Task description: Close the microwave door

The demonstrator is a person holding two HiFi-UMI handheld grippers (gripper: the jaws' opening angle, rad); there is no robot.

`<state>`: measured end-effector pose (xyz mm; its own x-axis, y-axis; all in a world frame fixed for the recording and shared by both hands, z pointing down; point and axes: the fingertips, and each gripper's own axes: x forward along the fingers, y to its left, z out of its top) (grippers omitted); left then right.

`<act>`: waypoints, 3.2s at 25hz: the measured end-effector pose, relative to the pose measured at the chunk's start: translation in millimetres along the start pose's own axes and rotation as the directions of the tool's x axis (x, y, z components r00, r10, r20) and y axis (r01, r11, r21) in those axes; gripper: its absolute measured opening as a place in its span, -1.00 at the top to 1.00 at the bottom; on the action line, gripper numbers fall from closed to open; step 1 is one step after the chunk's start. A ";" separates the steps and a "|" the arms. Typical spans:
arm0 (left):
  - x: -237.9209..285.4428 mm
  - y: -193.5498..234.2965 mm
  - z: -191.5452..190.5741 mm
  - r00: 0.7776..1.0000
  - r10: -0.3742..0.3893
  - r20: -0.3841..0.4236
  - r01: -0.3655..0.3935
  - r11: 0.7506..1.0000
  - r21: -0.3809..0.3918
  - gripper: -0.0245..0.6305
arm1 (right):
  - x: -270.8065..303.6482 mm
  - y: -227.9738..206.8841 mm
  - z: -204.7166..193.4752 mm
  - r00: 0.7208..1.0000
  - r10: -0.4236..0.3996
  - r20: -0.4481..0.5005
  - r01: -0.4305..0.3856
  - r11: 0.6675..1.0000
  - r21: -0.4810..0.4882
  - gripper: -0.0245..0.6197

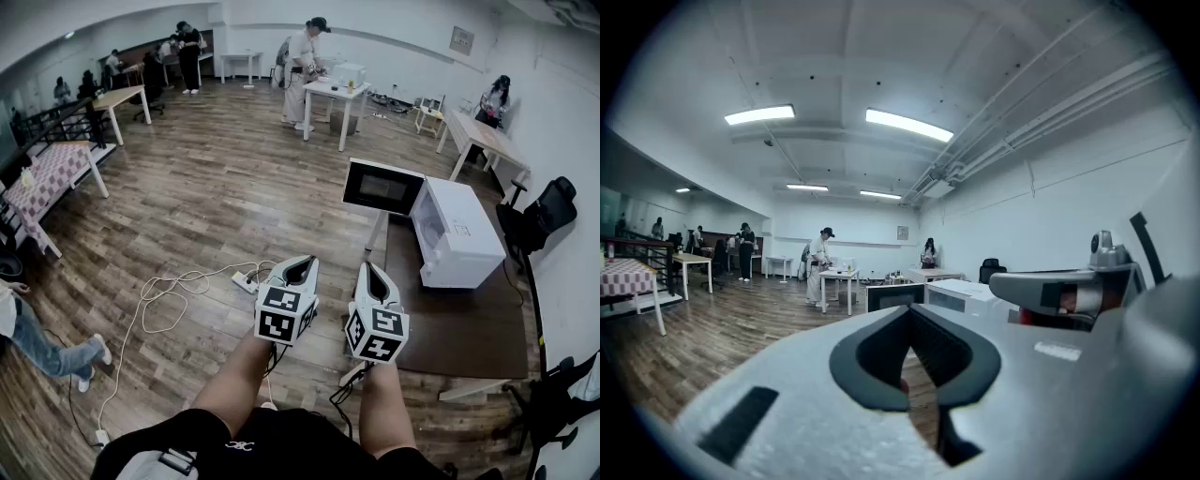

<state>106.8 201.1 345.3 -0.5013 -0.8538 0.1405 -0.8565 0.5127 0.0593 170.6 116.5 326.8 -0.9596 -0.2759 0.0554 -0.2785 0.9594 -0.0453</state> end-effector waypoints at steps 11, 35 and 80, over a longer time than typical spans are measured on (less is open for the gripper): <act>3.7 15.9 1.1 1.000 -0.009 0.010 0.009 1.000 -0.003 0.90 | 15.7 17.3 -0.9 1.000 0.008 0.015 -0.009 1.000 0.025 0.91; 17.3 90.6 -27.0 0.999 -0.040 -0.029 0.040 0.999 -0.026 0.90 | 69.5 64.0 -24.6 0.999 -0.033 -0.016 0.033 0.999 0.015 0.90; 468.2 102.6 37.4 0.982 -0.165 -0.096 0.169 0.985 0.026 0.90 | 392.8 -252.7 9.2 0.987 -0.158 -0.015 0.158 0.983 0.091 0.90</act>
<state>-220.4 -149.4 380.2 -0.3386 -0.9141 0.2230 -0.9317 0.3588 0.0562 -136.3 -234.9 350.8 -0.9030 -0.4227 0.0773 -0.4294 0.8942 -0.1262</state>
